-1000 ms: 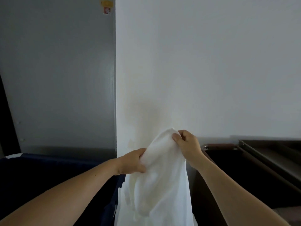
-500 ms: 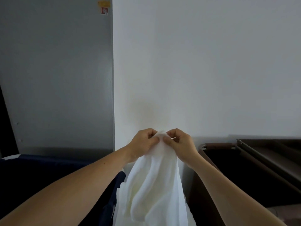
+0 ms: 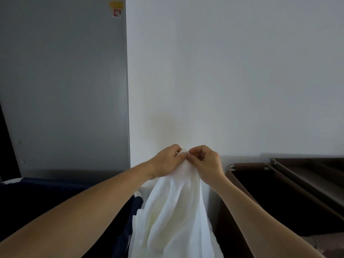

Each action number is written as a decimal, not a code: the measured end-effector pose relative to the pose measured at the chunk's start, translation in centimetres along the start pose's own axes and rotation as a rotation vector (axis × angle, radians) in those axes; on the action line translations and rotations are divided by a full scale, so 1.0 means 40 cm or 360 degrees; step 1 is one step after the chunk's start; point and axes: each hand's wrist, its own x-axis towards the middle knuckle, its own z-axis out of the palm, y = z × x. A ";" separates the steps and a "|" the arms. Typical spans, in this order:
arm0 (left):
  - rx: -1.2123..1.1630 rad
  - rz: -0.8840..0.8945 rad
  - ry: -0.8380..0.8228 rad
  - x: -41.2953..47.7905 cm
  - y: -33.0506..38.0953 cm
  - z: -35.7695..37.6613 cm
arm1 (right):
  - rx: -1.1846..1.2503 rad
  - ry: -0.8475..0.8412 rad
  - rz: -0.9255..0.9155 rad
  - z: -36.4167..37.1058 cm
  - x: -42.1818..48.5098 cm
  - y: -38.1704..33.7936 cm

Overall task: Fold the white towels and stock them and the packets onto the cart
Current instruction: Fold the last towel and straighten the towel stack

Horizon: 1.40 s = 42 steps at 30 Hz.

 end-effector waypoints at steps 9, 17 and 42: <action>0.0300 0.0226 -0.0018 -0.010 0.025 -0.029 | 0.0092 0.0041 -0.0065 0.004 -0.013 -0.005; 0.0351 0.0452 0.0548 0.045 0.077 -0.100 | -0.0278 -0.0019 -0.0067 0.011 0.003 -0.045; 0.0364 0.0363 0.0943 0.153 0.121 -0.214 | -0.0452 -0.0591 0.0366 -0.018 -0.049 0.018</action>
